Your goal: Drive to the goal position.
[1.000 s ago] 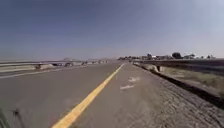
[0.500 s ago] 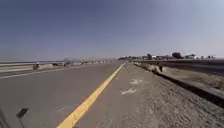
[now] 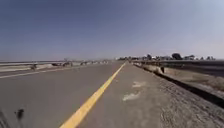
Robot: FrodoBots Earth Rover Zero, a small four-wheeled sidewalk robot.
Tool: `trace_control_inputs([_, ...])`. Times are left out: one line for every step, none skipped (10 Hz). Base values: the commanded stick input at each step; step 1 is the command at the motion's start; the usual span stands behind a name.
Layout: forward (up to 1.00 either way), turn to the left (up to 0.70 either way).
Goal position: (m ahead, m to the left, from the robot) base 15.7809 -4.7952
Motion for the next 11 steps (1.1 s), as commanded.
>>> trace_control_inputs([0.50,0.00])
trace_control_inputs([0.50,0.00])
trace_control_inputs([0.50,0.00])
trace_control_inputs([0.50,0.00])
trace_control_inputs([0.50,0.00])
trace_control_inputs([0.50,0.00])
trace_control_inputs([0.50,0.00])
trace_control_inputs([0.50,0.00])
trace_control_inputs([0.50,0.00])
trace_control_inputs([0.50,0.00])
trace_control_inputs([0.50,0.00])
